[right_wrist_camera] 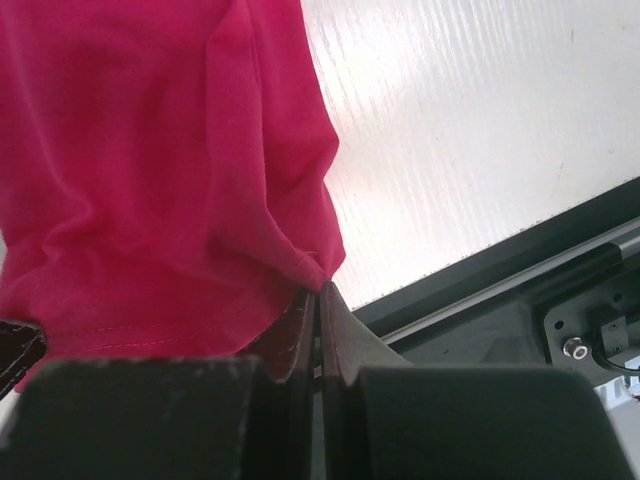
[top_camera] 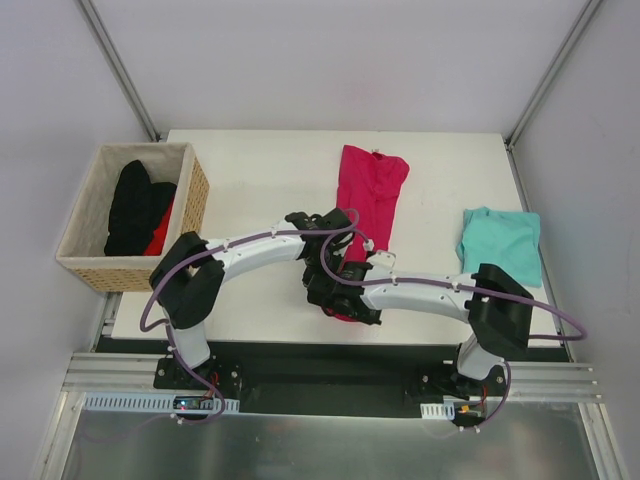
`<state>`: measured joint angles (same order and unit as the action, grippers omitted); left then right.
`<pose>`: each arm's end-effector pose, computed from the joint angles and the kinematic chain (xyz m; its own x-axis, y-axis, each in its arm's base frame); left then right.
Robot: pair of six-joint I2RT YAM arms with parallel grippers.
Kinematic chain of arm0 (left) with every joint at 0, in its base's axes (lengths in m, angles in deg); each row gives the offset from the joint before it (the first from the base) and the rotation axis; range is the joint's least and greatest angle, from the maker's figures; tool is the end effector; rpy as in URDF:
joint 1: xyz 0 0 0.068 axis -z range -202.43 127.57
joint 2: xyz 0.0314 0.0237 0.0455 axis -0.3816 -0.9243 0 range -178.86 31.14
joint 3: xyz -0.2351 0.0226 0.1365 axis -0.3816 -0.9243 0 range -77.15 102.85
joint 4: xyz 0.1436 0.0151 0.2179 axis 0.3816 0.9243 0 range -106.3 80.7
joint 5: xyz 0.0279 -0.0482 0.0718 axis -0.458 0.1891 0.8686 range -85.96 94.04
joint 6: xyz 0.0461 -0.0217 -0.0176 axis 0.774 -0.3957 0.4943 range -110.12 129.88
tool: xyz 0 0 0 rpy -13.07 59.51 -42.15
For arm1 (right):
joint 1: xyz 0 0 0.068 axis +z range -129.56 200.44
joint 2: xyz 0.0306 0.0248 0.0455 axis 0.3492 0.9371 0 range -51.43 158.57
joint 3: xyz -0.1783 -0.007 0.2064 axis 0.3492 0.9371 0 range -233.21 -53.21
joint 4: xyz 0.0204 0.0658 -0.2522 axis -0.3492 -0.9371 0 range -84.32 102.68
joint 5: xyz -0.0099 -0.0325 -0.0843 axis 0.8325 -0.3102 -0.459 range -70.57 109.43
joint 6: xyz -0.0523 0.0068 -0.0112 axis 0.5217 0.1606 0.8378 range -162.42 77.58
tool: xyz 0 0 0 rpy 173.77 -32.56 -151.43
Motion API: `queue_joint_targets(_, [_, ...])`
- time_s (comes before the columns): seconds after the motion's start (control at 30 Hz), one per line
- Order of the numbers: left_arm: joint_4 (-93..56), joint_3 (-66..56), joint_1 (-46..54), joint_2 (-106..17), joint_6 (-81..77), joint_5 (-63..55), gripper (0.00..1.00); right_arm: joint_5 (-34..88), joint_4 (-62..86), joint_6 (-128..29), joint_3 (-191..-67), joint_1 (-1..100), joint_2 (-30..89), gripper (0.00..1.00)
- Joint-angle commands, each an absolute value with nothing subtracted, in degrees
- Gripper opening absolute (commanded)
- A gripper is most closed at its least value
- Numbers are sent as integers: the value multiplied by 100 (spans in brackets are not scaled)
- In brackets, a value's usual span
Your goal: Fold and stack the t-shirts
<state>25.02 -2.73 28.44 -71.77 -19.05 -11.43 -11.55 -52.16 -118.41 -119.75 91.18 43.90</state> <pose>0.2199 -0.2854 0.2051 -0.9081 0.3776 -0.1809 0.4186 0.8221 -0.3859 0.1102 0.2597 0.2068 -0.8754 0.0164 -0.4831 0.1207 0.9751 -0.1857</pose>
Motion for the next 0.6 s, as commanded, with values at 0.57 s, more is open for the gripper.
queue_joint_targets(0.57, [3300, 1100, 1765, -7327, -1192, -827, 0, -1985, -5623, -10641, -13037, 7942, 4463, 1])
